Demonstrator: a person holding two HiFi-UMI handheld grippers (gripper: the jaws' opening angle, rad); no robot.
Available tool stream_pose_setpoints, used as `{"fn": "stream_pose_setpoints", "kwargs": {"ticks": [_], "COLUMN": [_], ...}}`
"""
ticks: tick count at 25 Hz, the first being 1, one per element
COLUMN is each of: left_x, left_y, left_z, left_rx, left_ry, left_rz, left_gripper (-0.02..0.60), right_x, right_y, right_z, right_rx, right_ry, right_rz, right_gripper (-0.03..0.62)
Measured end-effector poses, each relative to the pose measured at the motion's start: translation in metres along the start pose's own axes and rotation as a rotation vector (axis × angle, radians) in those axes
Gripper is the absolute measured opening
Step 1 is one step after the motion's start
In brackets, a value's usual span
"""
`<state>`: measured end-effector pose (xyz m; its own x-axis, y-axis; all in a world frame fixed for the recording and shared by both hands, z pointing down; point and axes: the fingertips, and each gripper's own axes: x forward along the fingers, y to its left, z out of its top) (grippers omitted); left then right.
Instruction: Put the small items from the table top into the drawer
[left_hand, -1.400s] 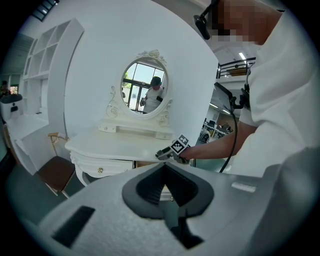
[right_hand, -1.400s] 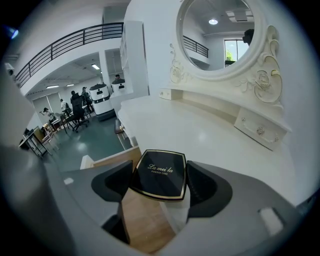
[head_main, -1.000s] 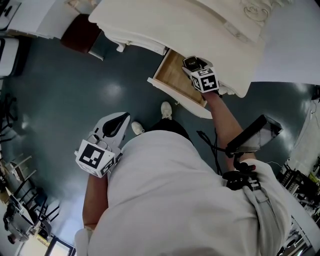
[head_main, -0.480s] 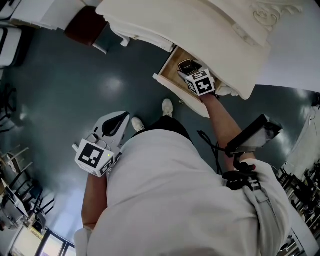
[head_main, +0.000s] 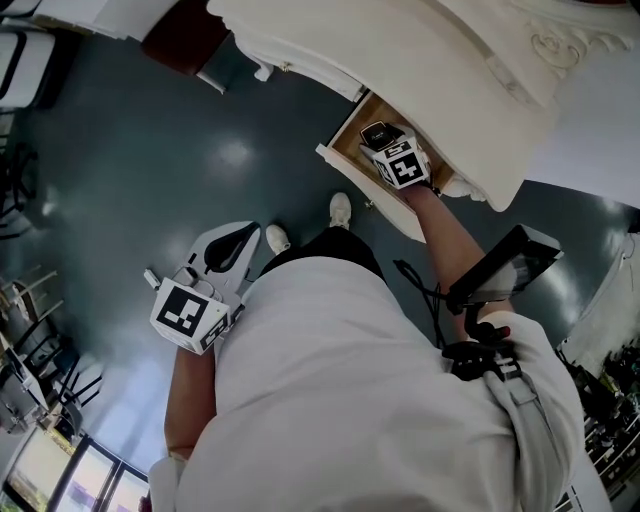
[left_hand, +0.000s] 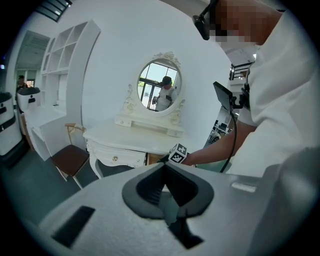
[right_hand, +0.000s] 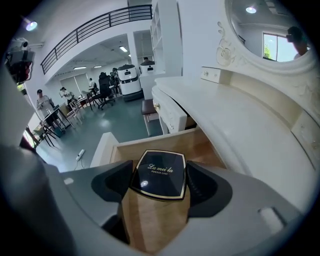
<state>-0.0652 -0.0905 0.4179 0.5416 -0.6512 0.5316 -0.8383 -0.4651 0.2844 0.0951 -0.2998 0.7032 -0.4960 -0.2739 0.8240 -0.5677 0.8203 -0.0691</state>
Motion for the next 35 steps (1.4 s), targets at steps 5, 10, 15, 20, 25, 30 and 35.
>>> {"fn": "stream_pose_setpoints", "kwargs": {"ticks": [5, 10, 15, 20, 25, 30, 35], "left_x": [0.007, 0.02, 0.028, 0.044, 0.043, 0.053, 0.061], "left_y": [0.001, 0.005, 0.007, 0.012, 0.014, 0.014, 0.01], "left_z": [0.002, 0.003, 0.005, 0.007, 0.009, 0.01, 0.013], "left_rx": [-0.021, -0.043, -0.06, -0.07, -0.074, -0.075, -0.079], "left_ry": [0.013, 0.028, 0.043, 0.057, 0.065, 0.065, 0.07], "left_rz": [0.03, 0.054, 0.067, 0.071, 0.073, 0.075, 0.072], "left_gripper": [0.002, 0.002, 0.002, 0.002, 0.002, 0.002, 0.002], "right_x": [0.022, 0.045, 0.061, 0.075, 0.078, 0.08, 0.078], "right_y": [-0.009, -0.023, -0.029, -0.037, -0.032, -0.034, -0.038], "right_z": [-0.014, -0.022, -0.027, -0.034, -0.034, -0.038, -0.039], "right_rx": [-0.022, -0.041, -0.051, -0.062, -0.073, -0.096, -0.114], "right_ry": [0.035, 0.051, 0.069, 0.08, 0.078, 0.076, 0.079], "right_rz": [0.021, 0.039, 0.052, 0.067, 0.074, 0.078, 0.09], "right_gripper": [0.339, 0.339, 0.339, 0.341, 0.341, 0.341, 0.345]}}
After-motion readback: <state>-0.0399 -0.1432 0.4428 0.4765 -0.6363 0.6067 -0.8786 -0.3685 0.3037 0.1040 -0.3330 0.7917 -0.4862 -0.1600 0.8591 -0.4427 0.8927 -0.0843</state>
